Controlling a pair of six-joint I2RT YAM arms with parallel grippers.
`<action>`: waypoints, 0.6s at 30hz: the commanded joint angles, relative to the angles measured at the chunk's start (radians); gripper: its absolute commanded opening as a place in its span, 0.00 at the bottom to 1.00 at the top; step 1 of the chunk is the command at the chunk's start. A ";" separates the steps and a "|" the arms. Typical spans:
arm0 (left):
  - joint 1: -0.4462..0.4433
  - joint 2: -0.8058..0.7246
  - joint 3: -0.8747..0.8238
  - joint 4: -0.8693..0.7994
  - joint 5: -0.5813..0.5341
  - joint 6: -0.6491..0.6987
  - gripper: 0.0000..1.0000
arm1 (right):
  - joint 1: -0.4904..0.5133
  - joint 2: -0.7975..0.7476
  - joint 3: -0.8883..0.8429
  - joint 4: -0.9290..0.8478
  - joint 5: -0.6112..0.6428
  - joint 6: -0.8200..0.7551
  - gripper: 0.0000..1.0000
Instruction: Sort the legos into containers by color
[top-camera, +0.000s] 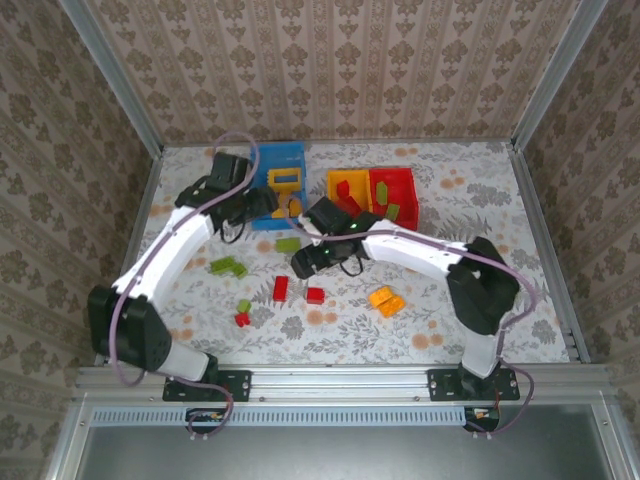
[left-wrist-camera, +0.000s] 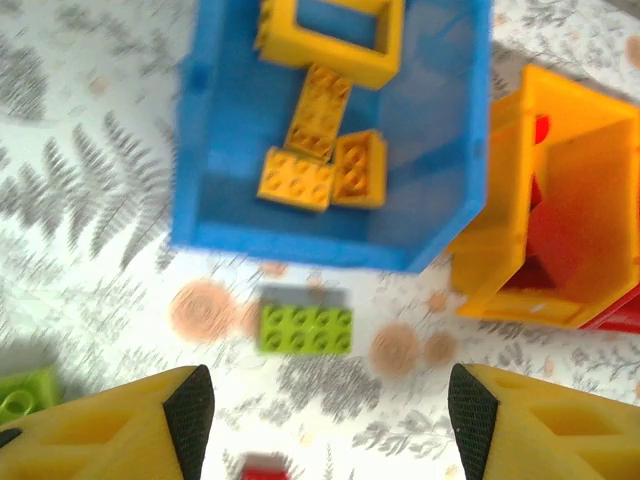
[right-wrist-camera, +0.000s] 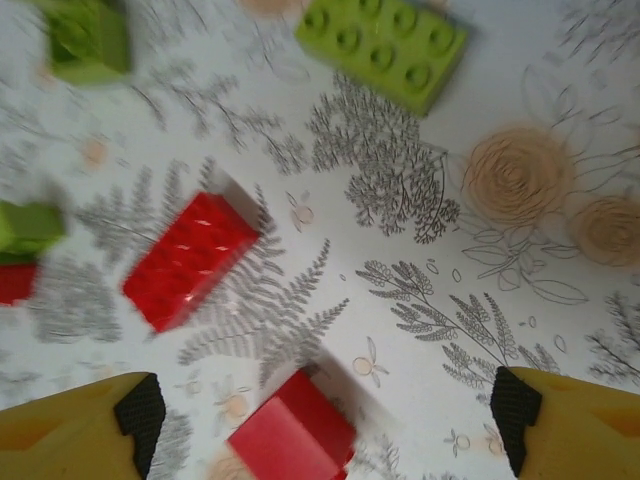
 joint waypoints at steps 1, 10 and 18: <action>0.004 -0.136 -0.108 -0.062 -0.057 -0.059 0.66 | 0.018 0.095 0.094 0.014 0.116 -0.058 0.90; 0.007 -0.399 -0.253 -0.182 -0.063 -0.098 0.66 | 0.024 0.304 0.254 0.019 0.189 -0.060 0.94; 0.011 -0.475 -0.255 -0.259 -0.069 -0.074 0.66 | 0.018 0.431 0.372 0.018 0.194 -0.067 0.95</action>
